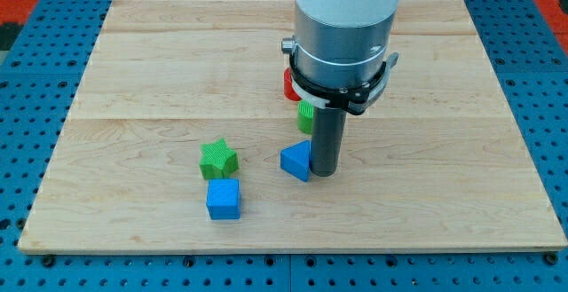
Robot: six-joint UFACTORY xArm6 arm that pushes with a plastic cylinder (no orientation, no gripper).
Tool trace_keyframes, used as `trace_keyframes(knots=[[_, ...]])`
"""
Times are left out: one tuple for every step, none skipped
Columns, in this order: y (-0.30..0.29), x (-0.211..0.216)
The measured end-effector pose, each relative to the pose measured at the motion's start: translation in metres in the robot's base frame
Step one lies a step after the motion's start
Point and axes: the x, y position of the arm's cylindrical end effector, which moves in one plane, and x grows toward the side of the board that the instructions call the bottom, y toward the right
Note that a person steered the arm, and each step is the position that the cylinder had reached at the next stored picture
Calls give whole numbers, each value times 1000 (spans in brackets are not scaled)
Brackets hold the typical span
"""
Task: Push the triangle left of the red circle
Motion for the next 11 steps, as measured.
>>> trace_keyframes(knots=[[-3, 0], [-3, 0], [6, 0], [9, 16], [-1, 25], [-32, 10], [-63, -23], [-69, -40], [-67, -54], [-67, -75], [-63, -80]])
